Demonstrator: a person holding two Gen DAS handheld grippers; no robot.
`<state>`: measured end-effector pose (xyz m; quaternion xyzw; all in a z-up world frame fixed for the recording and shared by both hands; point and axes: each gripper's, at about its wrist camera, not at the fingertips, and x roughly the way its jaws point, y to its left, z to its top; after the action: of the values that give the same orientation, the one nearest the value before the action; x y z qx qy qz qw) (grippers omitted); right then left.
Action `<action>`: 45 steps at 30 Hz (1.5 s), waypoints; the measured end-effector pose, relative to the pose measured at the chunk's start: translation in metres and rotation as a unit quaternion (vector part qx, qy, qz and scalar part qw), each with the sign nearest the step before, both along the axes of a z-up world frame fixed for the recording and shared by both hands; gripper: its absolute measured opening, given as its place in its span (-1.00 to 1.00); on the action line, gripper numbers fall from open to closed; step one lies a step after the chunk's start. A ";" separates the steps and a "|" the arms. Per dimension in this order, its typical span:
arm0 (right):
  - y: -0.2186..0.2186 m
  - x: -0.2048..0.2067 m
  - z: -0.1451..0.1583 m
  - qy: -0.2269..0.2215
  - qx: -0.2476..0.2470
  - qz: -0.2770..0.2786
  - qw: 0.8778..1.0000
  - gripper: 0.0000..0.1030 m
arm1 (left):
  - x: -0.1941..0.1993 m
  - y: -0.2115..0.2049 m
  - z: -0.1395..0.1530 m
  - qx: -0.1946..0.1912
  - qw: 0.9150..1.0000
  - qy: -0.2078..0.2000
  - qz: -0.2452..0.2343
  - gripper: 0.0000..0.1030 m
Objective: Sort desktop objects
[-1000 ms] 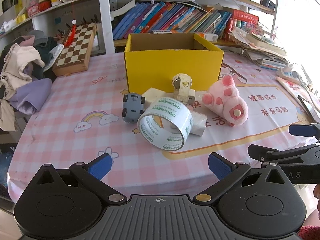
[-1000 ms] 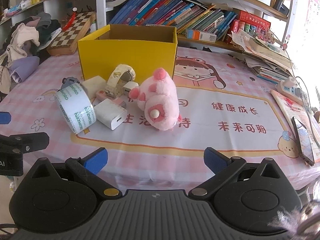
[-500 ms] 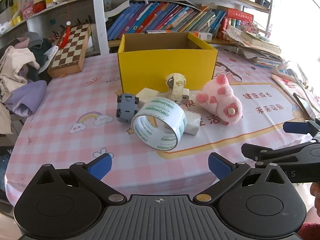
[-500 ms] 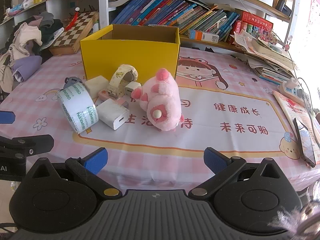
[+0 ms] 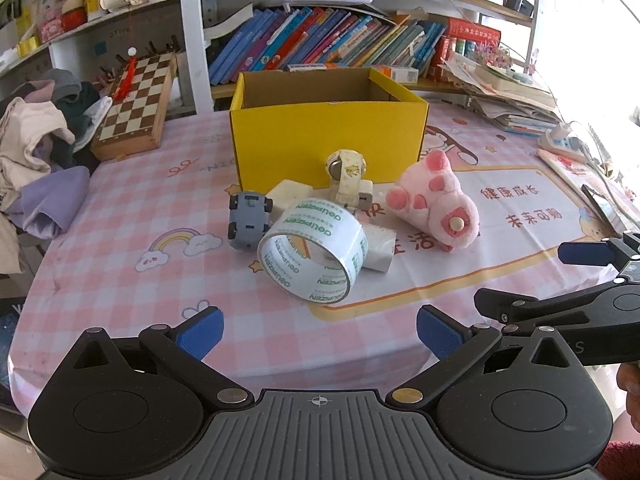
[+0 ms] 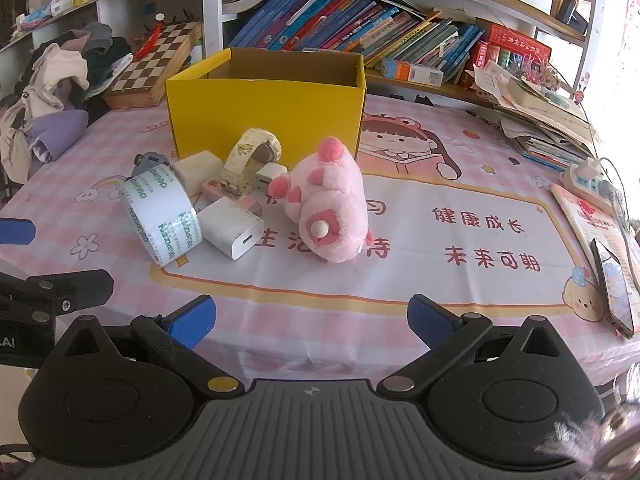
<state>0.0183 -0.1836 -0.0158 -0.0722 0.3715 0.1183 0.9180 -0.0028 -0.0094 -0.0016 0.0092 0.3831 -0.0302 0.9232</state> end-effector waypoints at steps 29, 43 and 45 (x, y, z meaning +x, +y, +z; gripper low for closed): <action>0.012 -0.001 0.000 0.003 -0.015 0.024 1.000 1.00 | -0.002 0.005 -0.001 0.002 1.000 -0.008 -0.009 1.00; 0.011 0.002 0.001 0.004 0.002 0.025 1.000 1.00 | 0.000 0.012 -0.001 -0.017 1.000 -0.014 -0.011 1.00; 0.012 0.002 0.002 0.003 0.003 0.025 1.000 1.00 | 0.000 0.012 -0.001 -0.018 1.000 -0.014 -0.012 1.00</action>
<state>0.0200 -0.1720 -0.0141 -0.0785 0.3723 0.1421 0.9138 -0.0025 0.0027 -0.0027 -0.0028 0.3698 -0.0478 0.9279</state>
